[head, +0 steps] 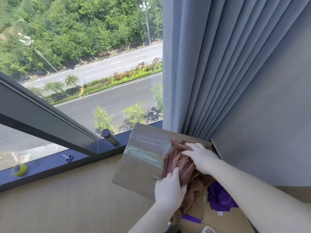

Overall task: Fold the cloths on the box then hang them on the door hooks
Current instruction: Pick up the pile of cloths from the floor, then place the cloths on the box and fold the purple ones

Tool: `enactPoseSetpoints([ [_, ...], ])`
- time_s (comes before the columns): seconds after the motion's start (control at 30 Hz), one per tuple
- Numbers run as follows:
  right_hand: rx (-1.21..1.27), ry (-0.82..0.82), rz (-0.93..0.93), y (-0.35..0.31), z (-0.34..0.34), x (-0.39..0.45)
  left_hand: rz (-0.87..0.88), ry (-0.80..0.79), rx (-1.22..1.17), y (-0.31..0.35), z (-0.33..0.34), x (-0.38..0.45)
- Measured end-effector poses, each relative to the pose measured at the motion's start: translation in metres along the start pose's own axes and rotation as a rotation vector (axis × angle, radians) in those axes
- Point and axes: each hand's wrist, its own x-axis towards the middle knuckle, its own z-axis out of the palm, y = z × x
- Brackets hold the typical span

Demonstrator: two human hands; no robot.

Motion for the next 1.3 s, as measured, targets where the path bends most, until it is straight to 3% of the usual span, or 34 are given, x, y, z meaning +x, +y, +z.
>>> enactPoseSetpoints([
  [0.57, -0.034, 0.035, 0.009, -0.01, -0.021, -0.012, -0.024, -0.062, -0.057, -0.01, -0.022, 0.013],
  [0.77, 0.012, 0.19, 0.064, 0.0, -0.03, -0.045, 0.398, 0.422, 0.199, -0.001, -0.029, 0.003],
  [0.83, 0.049, 0.229, 0.115, 0.009, -0.026, -0.059, 0.543, 0.48, 0.219, 0.009, -0.018, -0.002],
  [0.93, 0.11, 0.238, 0.195, 0.027, -0.01, -0.085, 0.7, 0.428, 0.259, 0.032, 0.009, -0.015],
  [1.07, 0.165, 0.205, 0.267, 0.066, 0.024, -0.122, 0.747, 0.296, 0.301, 0.067, 0.056, -0.039],
  [1.3, 0.193, 0.116, 0.302, 0.146, 0.085, -0.174, 0.535, 0.135, 0.255, 0.118, 0.113, -0.051],
])
